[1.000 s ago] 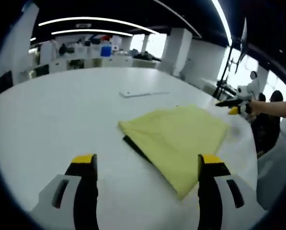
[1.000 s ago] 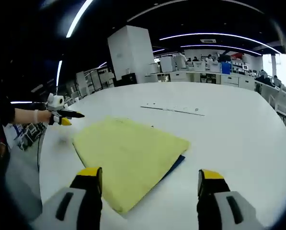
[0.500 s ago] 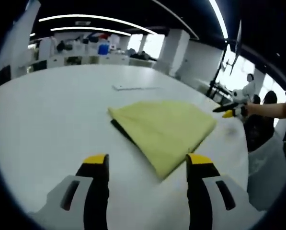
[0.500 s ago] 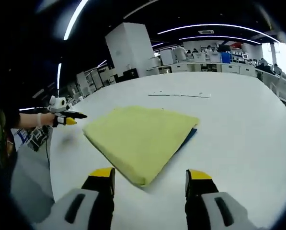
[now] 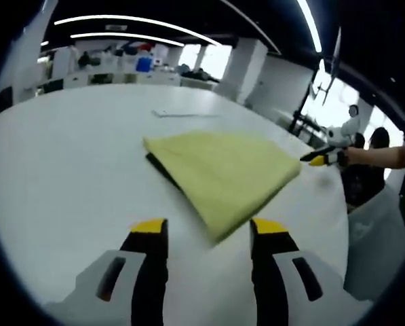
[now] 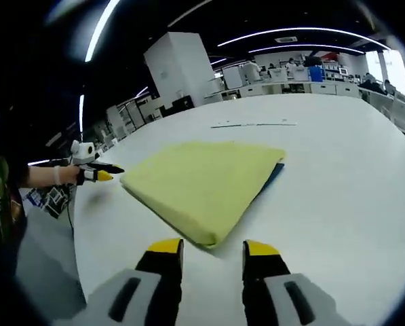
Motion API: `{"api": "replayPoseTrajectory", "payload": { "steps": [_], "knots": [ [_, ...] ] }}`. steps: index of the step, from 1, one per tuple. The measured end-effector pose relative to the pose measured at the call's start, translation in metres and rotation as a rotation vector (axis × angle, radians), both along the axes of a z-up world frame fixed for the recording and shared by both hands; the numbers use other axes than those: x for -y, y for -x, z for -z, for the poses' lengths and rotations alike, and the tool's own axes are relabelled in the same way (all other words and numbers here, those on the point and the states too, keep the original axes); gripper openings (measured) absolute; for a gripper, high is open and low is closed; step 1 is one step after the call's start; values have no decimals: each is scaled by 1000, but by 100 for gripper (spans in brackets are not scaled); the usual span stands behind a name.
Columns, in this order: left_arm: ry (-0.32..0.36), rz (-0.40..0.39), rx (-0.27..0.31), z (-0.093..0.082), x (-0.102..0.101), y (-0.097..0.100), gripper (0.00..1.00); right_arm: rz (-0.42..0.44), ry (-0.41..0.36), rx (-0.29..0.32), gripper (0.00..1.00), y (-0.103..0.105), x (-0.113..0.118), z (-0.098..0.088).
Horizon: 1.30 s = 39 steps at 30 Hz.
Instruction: Fold the garment on the visible template until the final outline fits inside the template.
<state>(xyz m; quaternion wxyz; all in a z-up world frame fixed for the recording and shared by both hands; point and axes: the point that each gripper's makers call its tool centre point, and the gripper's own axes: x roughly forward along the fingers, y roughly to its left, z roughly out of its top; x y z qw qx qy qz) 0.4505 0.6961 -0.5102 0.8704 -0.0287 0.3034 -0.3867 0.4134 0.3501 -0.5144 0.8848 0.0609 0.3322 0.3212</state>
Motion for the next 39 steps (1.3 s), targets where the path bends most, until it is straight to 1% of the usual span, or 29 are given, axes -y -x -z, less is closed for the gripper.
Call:
{"api": "replayPoseTrajectory", "payload": {
  "steps": [2,6,8,12,14,16,17,22,26,29,31,32,34,35,39],
  "knots": [
    [0,4,-6,3,2,2,35,-5,9,2,21,0,-1,4],
    [-4,3,-16,8,4,5,25,5,7,-10,16,0,-1,9],
    [-2,7,-21,9,6,6,22,13,-6,-19,13,0,-1,10],
    [-14,15,-24,13,8,5,20,24,-23,-19,10,-1,-2,11],
    [-17,19,-30,15,9,5,18,32,-34,-31,7,-2,-3,12],
    [-17,21,-31,16,11,5,15,26,-23,-33,4,-1,-4,16],
    [-16,21,-34,17,11,4,14,26,-30,-34,2,0,-5,15],
    [-24,33,-33,20,14,6,4,33,-40,-42,0,2,-2,15],
    [-27,36,-26,19,15,7,2,32,-50,-27,0,3,0,9],
    [-18,31,-29,16,12,7,1,13,-48,-6,0,4,2,3],
    [-11,28,-31,14,12,7,1,-24,-42,19,0,7,3,-1],
    [-9,29,-32,14,12,8,1,-28,-41,18,0,8,4,-2],
    [-9,34,-30,12,13,9,1,-70,-22,54,0,11,5,-5],
    [-8,35,-32,12,13,9,1,-65,-25,47,0,12,6,-6],
    [-5,51,-40,11,13,15,1,-90,-37,42,0,18,6,-10]
  ]
}}
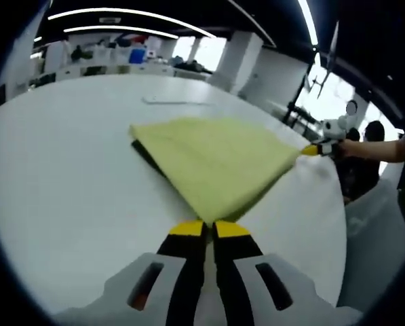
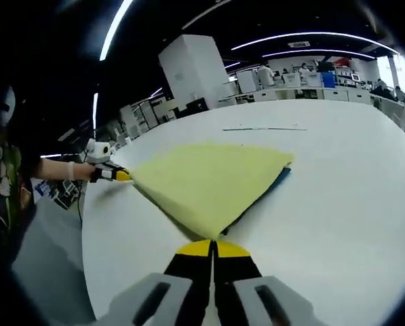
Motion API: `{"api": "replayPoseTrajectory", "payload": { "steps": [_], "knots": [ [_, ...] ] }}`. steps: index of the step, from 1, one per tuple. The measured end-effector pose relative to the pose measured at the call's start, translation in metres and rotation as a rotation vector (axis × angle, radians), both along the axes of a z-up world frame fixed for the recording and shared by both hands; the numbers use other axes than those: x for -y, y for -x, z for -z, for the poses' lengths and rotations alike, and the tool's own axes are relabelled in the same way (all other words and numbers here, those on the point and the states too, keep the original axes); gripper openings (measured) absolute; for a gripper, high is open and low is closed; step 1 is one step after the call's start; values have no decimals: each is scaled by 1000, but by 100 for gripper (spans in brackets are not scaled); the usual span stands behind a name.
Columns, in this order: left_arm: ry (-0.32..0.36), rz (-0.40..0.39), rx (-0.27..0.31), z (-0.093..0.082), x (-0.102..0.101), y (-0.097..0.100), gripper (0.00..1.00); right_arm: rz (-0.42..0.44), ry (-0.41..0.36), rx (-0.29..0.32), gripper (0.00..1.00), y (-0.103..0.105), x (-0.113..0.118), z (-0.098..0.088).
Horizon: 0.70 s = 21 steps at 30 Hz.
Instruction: Fold the garment on the visible template until the final outline fits inside the template.
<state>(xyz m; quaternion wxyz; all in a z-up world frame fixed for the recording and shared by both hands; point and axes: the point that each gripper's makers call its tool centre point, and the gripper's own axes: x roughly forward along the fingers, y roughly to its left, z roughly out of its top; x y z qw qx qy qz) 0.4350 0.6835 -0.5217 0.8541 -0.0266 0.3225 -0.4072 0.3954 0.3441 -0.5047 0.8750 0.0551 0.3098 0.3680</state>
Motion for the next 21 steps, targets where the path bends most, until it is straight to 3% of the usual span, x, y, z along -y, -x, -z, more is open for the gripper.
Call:
{"api": "replayPoseTrajectory", "payload": {
  "steps": [8,21],
  "knots": [
    [18,18,-30,0,1,23,1,-22,-6,-36,0,20,0,2],
    [50,31,-87,4,9,79,1,-25,-21,-87,0,62,7,3]
  ]
}}
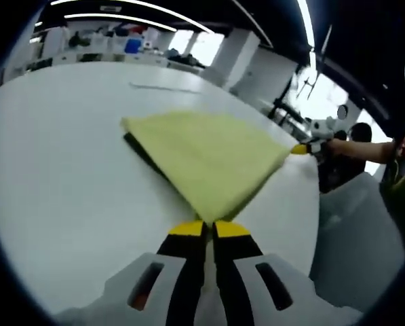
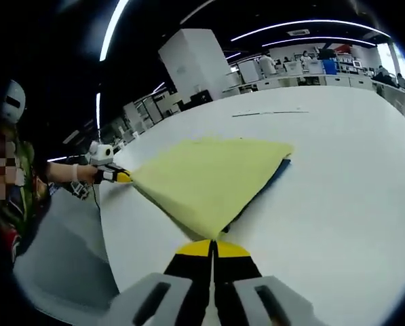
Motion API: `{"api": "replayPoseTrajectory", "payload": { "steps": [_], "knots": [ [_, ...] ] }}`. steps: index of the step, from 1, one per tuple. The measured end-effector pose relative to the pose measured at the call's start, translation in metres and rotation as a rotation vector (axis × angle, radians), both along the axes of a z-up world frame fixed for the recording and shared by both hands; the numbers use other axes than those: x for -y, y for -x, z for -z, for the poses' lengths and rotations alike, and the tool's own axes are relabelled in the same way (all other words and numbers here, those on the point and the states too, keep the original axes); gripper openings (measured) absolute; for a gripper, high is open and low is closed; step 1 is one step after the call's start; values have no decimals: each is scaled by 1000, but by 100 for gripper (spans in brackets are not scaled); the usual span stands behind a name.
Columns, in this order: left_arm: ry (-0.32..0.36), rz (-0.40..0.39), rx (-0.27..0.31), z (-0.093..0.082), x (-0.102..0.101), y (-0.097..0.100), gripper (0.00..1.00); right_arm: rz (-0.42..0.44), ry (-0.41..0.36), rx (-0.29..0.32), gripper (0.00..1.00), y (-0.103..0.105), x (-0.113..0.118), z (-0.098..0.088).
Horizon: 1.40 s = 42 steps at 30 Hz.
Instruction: Fold the garment on the visible template until the final outline fits inside the template.
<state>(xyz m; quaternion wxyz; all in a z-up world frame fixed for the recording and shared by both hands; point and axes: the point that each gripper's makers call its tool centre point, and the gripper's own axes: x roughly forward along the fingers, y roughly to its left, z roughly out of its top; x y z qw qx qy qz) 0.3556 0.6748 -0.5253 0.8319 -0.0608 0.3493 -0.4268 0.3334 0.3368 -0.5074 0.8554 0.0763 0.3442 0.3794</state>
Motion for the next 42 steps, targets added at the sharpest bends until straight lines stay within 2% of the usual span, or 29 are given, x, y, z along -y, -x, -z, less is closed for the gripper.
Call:
{"api": "replayPoseTrajectory", "payload": {
  "steps": [8,24,28,30,33,36,37,39,42],
  "knots": [
    [3,-2,-19,3,-2,13,1,-3,-2,-23,0,15,-3,5],
    [1,-10,-32,7,-4,11,1,-5,-1,-41,0,16,-3,8],
    [0,-13,-30,6,-4,12,1,-1,-1,-22,0,16,-3,7],
    [-6,-11,-16,5,-4,12,3,16,12,22,0,10,0,3],
    [-10,-12,8,0,-8,12,9,34,6,47,2,7,4,-5],
    [-10,-30,29,-7,-12,10,19,46,28,72,11,3,9,-12],
    [-9,-38,41,-10,-14,8,22,43,36,98,13,2,9,-17],
    [-6,-41,56,-15,-14,7,30,48,36,97,22,2,9,-21],
    [-15,-49,88,-23,-13,5,46,56,30,110,38,1,6,-30]
  ]
}}
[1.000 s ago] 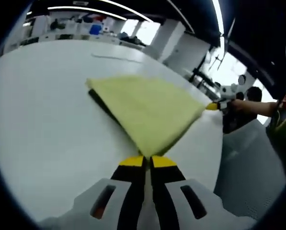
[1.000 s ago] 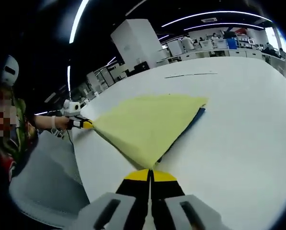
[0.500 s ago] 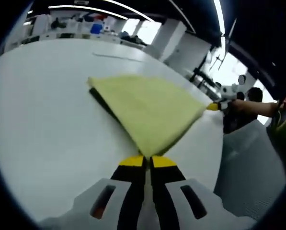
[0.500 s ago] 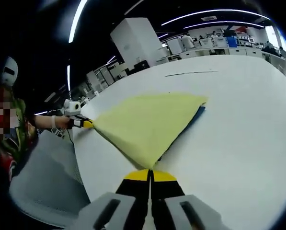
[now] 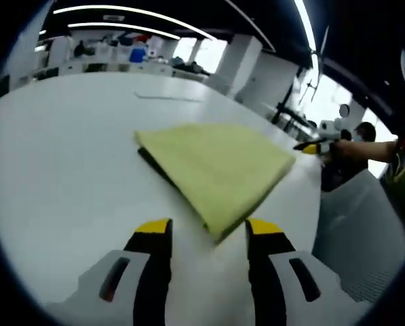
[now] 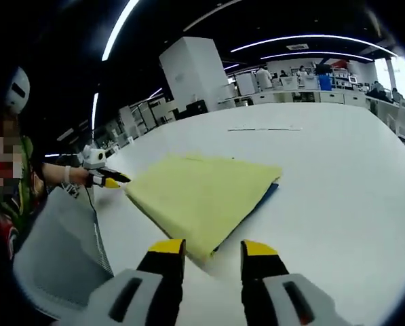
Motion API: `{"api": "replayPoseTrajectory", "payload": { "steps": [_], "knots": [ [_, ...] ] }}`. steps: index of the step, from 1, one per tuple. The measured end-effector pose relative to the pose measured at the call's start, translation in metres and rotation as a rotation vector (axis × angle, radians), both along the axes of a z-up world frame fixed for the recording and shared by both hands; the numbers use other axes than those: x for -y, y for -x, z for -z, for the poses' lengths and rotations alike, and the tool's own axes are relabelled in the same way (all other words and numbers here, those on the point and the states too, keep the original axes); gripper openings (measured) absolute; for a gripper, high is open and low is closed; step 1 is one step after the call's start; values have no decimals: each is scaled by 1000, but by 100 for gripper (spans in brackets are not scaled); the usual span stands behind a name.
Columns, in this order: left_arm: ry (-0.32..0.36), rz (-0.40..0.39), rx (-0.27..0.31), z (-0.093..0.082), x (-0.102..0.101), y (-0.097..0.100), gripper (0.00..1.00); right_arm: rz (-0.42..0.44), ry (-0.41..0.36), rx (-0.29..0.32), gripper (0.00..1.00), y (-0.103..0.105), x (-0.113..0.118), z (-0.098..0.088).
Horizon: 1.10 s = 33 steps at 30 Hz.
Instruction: Fold the garment on the visible template until the final outline fits inside the template.
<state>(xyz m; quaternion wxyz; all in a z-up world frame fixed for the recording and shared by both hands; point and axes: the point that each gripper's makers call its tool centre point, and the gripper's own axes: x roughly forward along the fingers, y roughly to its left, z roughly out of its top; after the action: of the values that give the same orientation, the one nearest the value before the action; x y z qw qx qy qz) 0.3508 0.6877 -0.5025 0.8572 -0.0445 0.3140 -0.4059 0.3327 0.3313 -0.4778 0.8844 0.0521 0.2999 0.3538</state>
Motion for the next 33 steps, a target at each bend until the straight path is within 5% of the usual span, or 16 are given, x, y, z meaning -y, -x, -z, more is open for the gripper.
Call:
{"api": "replayPoseTrajectory", "payload": {
  "steps": [7,14,33],
  "knots": [
    [-17,19,34,-7,7,0,66,-11,29,24,61,4,-7,-7],
    [-52,37,64,-7,10,1,98,33,43,35,100,7,-5,-8],
    [-38,29,41,-7,21,7,98,86,5,34,100,15,-11,-11]
  ]
}}
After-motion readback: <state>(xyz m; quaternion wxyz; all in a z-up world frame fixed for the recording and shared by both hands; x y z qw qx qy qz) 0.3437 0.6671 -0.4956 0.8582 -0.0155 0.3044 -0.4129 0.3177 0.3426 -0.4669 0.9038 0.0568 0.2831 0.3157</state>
